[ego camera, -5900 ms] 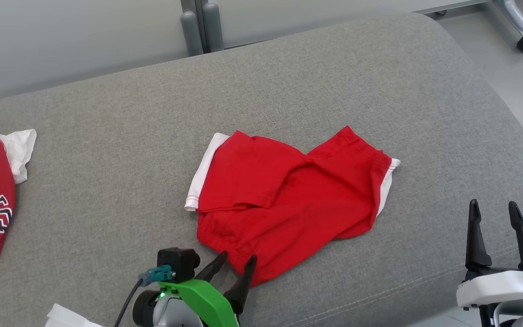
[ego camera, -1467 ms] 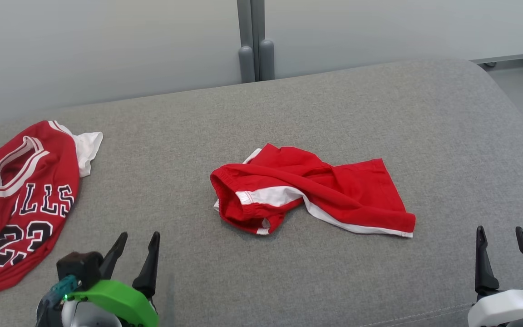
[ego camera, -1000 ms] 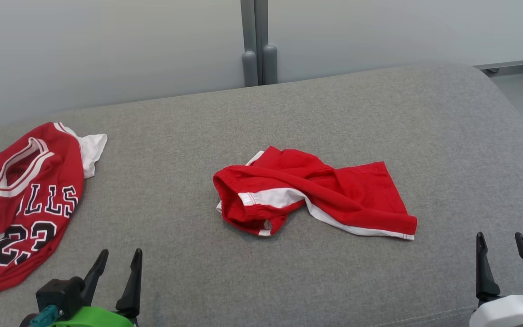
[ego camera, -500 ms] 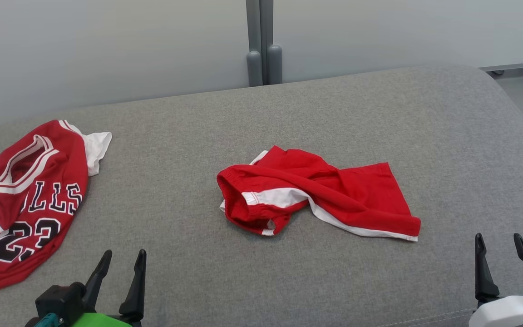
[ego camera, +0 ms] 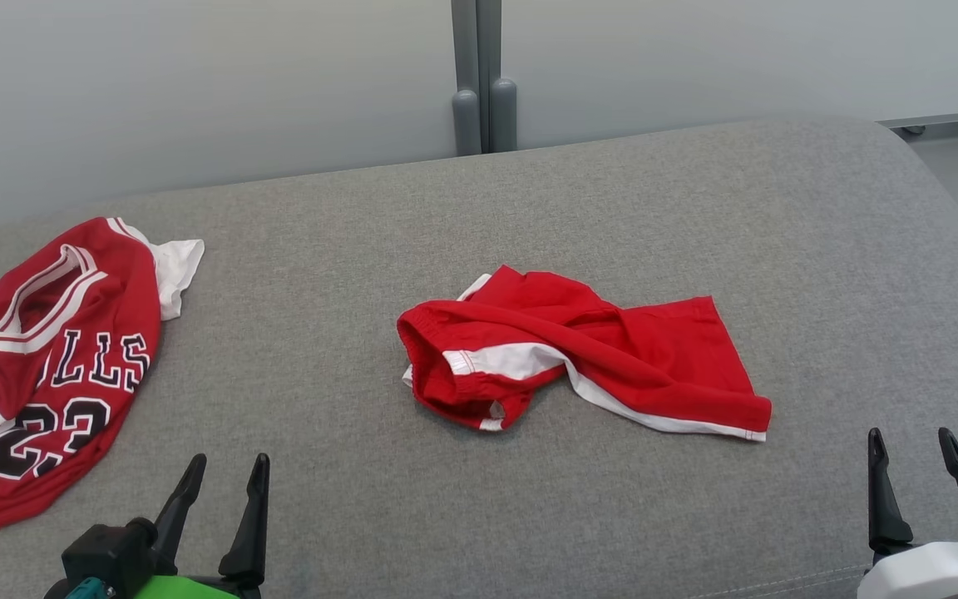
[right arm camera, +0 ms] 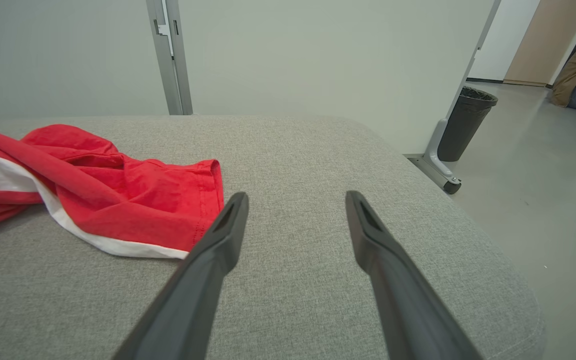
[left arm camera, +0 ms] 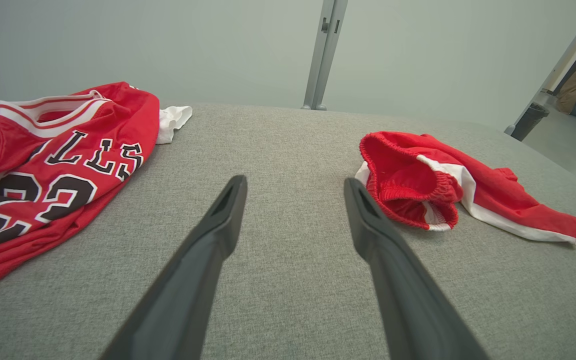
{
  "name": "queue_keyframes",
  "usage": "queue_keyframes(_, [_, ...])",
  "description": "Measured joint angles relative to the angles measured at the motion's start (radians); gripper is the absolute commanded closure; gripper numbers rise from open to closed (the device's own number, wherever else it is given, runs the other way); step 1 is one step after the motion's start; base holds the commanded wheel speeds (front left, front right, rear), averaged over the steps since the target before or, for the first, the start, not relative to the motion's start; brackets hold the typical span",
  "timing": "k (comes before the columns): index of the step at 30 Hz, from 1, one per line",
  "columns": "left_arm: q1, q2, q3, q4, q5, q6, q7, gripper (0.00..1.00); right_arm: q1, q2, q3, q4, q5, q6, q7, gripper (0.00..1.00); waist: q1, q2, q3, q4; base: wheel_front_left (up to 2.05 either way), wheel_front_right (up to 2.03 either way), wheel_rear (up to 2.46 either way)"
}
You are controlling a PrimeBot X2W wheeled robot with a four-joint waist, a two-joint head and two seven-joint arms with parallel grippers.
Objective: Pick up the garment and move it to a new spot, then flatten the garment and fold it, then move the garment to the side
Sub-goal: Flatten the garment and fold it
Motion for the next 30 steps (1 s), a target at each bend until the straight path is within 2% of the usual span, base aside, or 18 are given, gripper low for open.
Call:
queue_keyframes(13, [-0.001, -0.005, -0.028, -0.066, 0.007, 0.000, 0.003, 0.00, -0.004, -0.001, 0.011, -0.001, -0.001, 0.007, 0.000, 0.00, 0.0000, 0.0000, 0.020, 0.012, 0.00, 0.00, 0.00])
queue_keyframes(18, [-0.058, -0.016, -0.073, -0.101, 0.008, -0.021, 0.049, 0.00, -0.042, -0.003, 0.061, 0.026, -0.020, 0.037, 0.016, 0.00, 0.0000, 0.0000, 0.063, 0.017, 0.00, 0.00, 0.00])
queue_keyframes(30, [-0.228, -0.098, -0.177, -0.066, -0.016, -0.063, 0.217, 0.00, -0.235, 0.010, 0.108, 0.200, -0.041, 0.054, 0.077, 0.00, 0.0000, 0.0000, 0.207, 0.024, 0.00, 0.00, 0.00])
